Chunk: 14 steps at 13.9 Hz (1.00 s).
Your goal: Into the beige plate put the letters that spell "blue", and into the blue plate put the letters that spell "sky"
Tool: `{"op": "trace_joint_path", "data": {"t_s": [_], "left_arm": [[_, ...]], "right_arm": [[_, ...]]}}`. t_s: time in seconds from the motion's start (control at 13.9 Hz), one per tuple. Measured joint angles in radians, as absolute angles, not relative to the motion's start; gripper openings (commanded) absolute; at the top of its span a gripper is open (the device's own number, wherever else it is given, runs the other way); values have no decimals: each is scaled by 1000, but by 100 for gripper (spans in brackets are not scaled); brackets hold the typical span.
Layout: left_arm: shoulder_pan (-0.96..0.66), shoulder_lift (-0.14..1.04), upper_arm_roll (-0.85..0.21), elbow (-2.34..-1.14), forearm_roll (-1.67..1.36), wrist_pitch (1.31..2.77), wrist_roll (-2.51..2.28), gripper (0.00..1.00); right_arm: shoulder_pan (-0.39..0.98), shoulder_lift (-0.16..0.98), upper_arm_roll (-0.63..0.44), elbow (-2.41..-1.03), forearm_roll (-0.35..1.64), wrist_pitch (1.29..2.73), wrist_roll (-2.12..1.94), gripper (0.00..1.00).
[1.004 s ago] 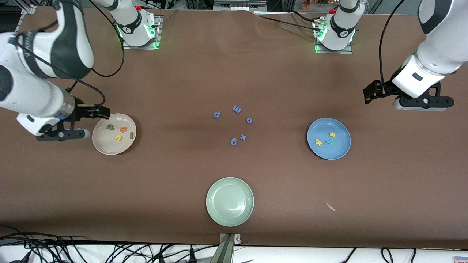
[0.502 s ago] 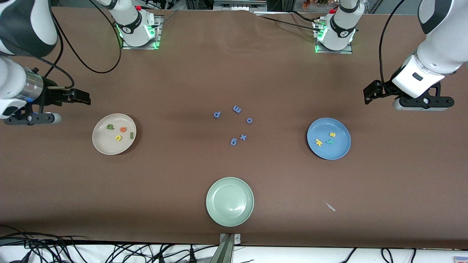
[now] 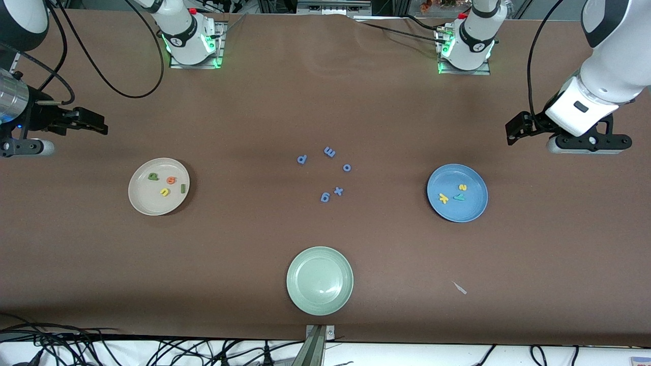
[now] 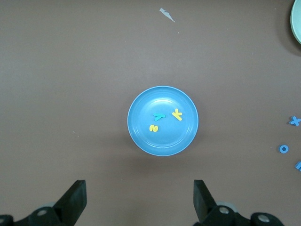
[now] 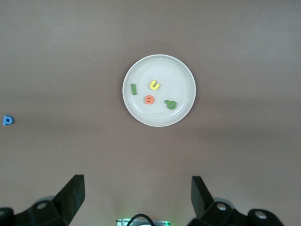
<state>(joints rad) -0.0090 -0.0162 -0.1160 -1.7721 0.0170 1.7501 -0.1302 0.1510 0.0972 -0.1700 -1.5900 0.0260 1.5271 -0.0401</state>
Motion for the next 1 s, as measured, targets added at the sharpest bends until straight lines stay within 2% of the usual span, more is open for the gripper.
{"op": "trace_joint_path", "data": {"t_s": [1.0], "left_arm": [[-9, -16, -116, -1772, 17, 1750, -130, 100]], "right_arm": [[128, 111, -133, -1590, 26, 1534, -37, 100]]}}
